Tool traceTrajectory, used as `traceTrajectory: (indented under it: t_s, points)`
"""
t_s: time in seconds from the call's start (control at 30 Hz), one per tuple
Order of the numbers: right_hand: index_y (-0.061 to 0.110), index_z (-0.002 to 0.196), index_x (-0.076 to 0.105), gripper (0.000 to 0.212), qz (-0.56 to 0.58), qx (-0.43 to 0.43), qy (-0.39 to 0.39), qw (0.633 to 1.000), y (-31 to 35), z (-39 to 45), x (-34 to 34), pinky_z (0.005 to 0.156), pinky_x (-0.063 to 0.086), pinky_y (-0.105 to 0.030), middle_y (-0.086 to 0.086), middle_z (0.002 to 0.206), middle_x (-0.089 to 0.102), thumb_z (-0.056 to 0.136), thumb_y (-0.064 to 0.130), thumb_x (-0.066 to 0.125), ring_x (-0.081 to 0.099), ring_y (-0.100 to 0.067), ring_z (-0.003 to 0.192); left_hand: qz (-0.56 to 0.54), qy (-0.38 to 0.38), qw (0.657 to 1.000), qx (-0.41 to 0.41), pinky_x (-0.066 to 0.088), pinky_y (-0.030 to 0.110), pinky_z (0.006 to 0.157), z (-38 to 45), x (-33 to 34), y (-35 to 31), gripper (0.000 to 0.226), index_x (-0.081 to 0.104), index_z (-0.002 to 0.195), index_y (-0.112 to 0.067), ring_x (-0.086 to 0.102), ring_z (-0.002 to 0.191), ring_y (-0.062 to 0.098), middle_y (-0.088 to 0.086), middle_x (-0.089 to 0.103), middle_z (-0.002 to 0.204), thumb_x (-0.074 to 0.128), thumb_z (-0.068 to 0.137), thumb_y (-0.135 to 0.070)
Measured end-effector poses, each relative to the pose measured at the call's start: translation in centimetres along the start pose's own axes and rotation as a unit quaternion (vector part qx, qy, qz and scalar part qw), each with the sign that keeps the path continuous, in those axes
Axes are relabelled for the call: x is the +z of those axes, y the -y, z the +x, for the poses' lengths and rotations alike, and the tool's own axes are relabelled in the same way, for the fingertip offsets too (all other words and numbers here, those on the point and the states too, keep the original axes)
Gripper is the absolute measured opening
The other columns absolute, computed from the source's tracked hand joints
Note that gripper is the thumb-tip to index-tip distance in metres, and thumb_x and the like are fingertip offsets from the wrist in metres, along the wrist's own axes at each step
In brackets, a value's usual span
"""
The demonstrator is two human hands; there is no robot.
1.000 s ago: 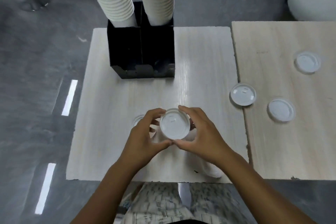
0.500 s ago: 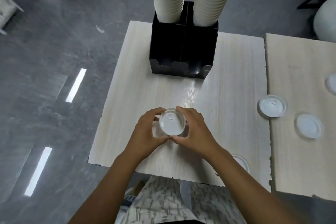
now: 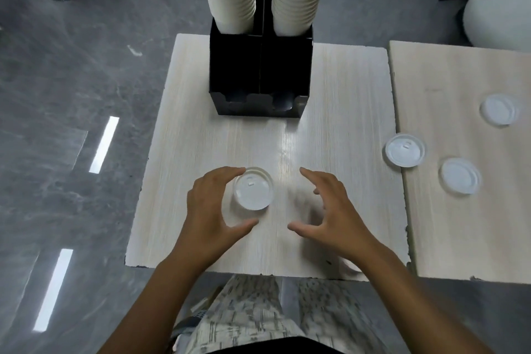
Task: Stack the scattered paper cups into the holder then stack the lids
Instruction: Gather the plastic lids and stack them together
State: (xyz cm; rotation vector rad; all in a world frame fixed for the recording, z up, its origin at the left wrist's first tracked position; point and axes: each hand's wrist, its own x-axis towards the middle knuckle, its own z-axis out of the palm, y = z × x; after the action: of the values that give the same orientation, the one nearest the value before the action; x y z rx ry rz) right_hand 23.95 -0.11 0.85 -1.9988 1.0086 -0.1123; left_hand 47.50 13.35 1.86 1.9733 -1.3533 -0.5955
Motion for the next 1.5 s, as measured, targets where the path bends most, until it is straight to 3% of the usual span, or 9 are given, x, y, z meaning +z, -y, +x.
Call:
traceTrajectory:
  t_s: [0.1, 0.2, 0.43, 0.57, 0.67, 0.83, 1.03, 1.2, 1.5]
  points:
    - [0.052, 0.152, 0.024, 0.101, -0.008, 0.03, -0.035, 0.999, -2.7, -3.3, -2.2, 0.108, 0.045, -0.034, 0.035, 0.141, 0.024, 0.074, 0.046, 0.088, 0.038, -0.007, 0.131, -0.02, 0.024, 0.998, 0.048, 0.03, 0.025, 0.114, 0.3, 2.0, -3.0, 0.084, 0.041, 0.141, -0.048, 0.043, 0.132, -0.003, -0.029, 0.045, 0.141, 0.088, 0.071, -0.048]
    - [0.053, 0.15, 0.028, 0.099, -0.012, 0.067, -0.061, 0.996, -5.6, -6.5, -3.7, 0.103, 0.049, -0.036, 0.03, 0.142, 0.029, 0.072, 0.044, 0.09, 0.041, -0.009, 0.128, -0.037, 0.112, 0.99, 0.078, 0.039, 0.033, 0.114, 0.6, 5.4, -5.7, 0.083, 0.041, 0.143, -0.045, 0.045, 0.133, 0.006, -0.022, 0.045, 0.144, 0.088, 0.076, -0.042]
    - [0.04, 0.152, 0.034, 0.1, 0.015, 0.116, -0.071, 0.991, -10.9, -11.3, -3.7, 0.109, 0.037, -0.022, 0.018, 0.145, 0.033, 0.069, 0.048, 0.089, 0.035, 0.0, 0.136, -0.016, 0.269, 0.956, 0.115, 0.045, 0.025, 0.105, 0.4, 14.7, -7.6, 0.082, 0.043, 0.147, -0.038, 0.047, 0.123, 0.004, -0.017, 0.043, 0.143, 0.084, 0.077, -0.052]
    - [0.031, 0.155, 0.031, 0.103, 0.029, 0.125, -0.048, 0.991, -12.2, -11.9, -1.9, 0.108, 0.043, -0.028, 0.013, 0.145, 0.032, 0.072, 0.05, 0.088, 0.041, -0.006, 0.132, 0.006, 0.304, 0.946, 0.113, 0.043, 0.024, 0.105, -0.4, 17.5, -7.1, 0.088, 0.041, 0.149, -0.034, 0.043, 0.129, 0.006, -0.012, 0.044, 0.144, 0.084, 0.075, -0.054]
    - [0.023, 0.154, 0.034, 0.097, 0.03, 0.117, -0.048, 0.992, -12.4, -11.7, -1.2, 0.106, 0.045, -0.029, 0.008, 0.144, 0.037, 0.076, 0.047, 0.086, 0.045, -0.006, 0.129, 0.003, 0.304, 0.947, 0.103, 0.043, 0.024, 0.103, -0.7, 18.5, -7.0, 0.082, 0.047, 0.145, -0.03, 0.047, 0.126, 0.008, -0.009, 0.05, 0.139, 0.08, 0.076, -0.058]
    - [0.027, 0.147, 0.042, 0.083, 0.071, 0.103, -0.078, 0.989, -12.7, -10.8, -2.5, 0.1, 0.045, -0.021, 0.016, 0.132, 0.04, 0.077, 0.039, 0.085, 0.047, 0.002, 0.12, -0.019, 0.27, 0.958, 0.098, 0.047, 0.027, 0.102, 0.9, 19.1, -8.4, 0.072, 0.055, 0.137, -0.023, 0.054, 0.12, 0.007, -0.008, 0.055, 0.132, 0.083, 0.078, -0.053]
    - [0.023, 0.147, 0.042, 0.089, 0.041, 0.07, -0.145, 0.986, -14.3, -6.0, -9.5, 0.099, 0.05, -0.027, 0.011, 0.136, 0.041, 0.073, 0.041, 0.089, 0.049, -0.005, 0.122, -0.013, 0.25, 0.956, 0.153, 0.045, 0.026, 0.103, 9.5, 20.1, -12.7, 0.08, 0.055, 0.14, -0.021, 0.052, 0.12, 0.009, -0.005, 0.056, 0.136, 0.083, 0.075, -0.056]
    - [0.015, 0.145, 0.045, 0.089, -0.025, 0.046, -0.191, 0.98, -16.0, 0.2, -15.3, 0.099, 0.05, -0.037, -0.004, 0.135, 0.045, 0.072, 0.036, 0.09, 0.049, -0.022, 0.121, 0.013, 0.204, 0.961, 0.185, 0.043, 0.027, 0.101, 17.6, 22.4, -15.0, 0.08, 0.056, 0.14, -0.019, 0.052, 0.117, 0.013, -0.001, 0.058, 0.135, 0.085, 0.073, -0.053]
    - [0.017, 0.155, 0.032, 0.101, -0.09, 0.087, -0.132, 0.983, -19.6, 4.2, -16.8, 0.103, 0.037, -0.029, -0.002, 0.147, 0.034, 0.075, 0.043, 0.087, 0.036, -0.021, 0.133, 0.038, 0.237, 0.96, 0.148, 0.04, 0.023, 0.106, 21.8, 26.0, -13.0, 0.096, 0.043, 0.149, -0.021, 0.047, 0.13, 0.013, 0.0, 0.048, 0.147, 0.094, 0.07, -0.044]
